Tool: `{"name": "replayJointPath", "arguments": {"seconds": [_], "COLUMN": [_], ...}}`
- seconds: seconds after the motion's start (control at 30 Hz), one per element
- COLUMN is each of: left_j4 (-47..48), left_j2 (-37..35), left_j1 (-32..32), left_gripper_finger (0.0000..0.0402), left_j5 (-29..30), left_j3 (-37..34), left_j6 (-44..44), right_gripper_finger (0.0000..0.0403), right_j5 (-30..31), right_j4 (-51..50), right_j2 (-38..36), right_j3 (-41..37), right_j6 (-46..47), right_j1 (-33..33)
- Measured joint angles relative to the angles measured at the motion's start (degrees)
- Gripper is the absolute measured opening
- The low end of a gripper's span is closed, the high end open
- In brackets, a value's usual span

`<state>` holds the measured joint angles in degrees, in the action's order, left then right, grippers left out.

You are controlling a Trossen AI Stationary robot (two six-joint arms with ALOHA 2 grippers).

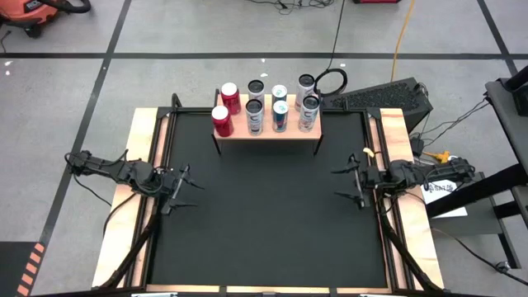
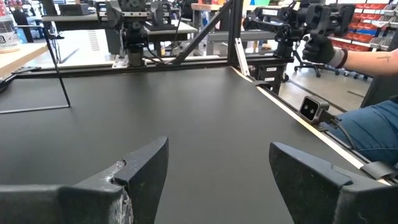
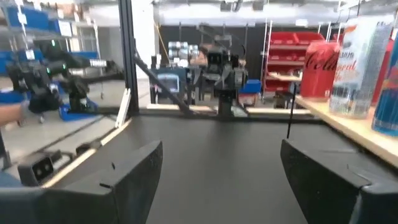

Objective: Place canned beverage on shelf
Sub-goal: Return to Home Position

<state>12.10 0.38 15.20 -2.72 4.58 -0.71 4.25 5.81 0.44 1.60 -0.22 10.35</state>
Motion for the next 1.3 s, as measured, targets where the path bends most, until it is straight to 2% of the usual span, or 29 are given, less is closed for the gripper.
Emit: {"name": "replayJointPath", "arguments": {"seconds": [0.17, 1.17, 1.23, 1.3], "left_j4": [0.02, -0.1, -1.95, -8.83], "left_j2": [0.0, -0.09, -0.11, -0.14], "left_j1": [0.0, 0.0, 0.0, 0.0], "left_gripper_finger": [0.0279, 0.0279, 0.0279, 0.0279], "left_j5": [0.04, 0.13, 0.12, 0.09], "left_j3": [0.0, -0.04, -0.55, -2.69], "left_j6": [-0.02, -0.35, -0.35, -0.35], "right_gripper_finger": [0.0308, 0.0308, 0.0308, 0.0308], "right_j5": [-0.04, 0.11, 0.13, 0.13], "right_j4": [-3.52, -4.07, -4.05, -3.95], "right_j2": [0.01, -0.01, -0.01, -0.01], "right_j3": [-0.08, -0.21, -0.23, -0.41], "right_j6": [-0.46, -0.05, -0.05, -0.05], "right_j1": [0.0, 0.0, -0.02, 0.0]}}
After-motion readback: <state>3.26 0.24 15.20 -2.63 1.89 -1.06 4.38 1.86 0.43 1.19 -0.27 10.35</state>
